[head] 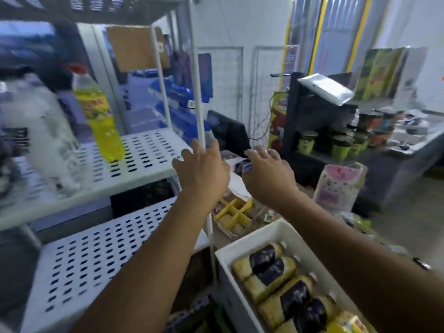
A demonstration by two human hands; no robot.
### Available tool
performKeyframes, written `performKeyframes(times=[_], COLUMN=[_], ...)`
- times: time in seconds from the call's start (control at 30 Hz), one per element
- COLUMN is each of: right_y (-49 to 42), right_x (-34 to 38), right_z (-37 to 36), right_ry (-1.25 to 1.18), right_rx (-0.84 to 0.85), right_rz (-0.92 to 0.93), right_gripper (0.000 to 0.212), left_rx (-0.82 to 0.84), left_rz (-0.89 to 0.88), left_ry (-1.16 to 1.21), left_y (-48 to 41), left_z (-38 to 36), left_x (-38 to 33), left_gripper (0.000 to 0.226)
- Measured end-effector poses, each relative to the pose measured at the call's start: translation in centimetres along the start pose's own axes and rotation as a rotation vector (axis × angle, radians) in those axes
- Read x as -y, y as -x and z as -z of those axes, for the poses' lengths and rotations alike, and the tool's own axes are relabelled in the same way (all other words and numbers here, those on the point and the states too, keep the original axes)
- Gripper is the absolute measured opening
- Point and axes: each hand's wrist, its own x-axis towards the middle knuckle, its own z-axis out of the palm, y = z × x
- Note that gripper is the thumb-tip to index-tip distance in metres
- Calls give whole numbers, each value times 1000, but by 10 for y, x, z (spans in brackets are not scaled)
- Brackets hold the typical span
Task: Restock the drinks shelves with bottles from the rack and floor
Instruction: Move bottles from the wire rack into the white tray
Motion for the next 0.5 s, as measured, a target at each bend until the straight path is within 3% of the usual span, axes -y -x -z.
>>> performKeyframes(times=[0.3, 0.5], right_y=[-19, -48], right_x=[127, 188], right_z=[22, 14], right_ry=[-240, -338], right_rx=[-33, 31], right_rz=[339, 343], right_gripper=[45, 45], left_rx=[-59, -153], left_rz=[292, 340], left_ry=[-56, -81], left_y=[11, -9], left_z=[67, 67], left_x=[101, 153], left_gripper=[48, 62])
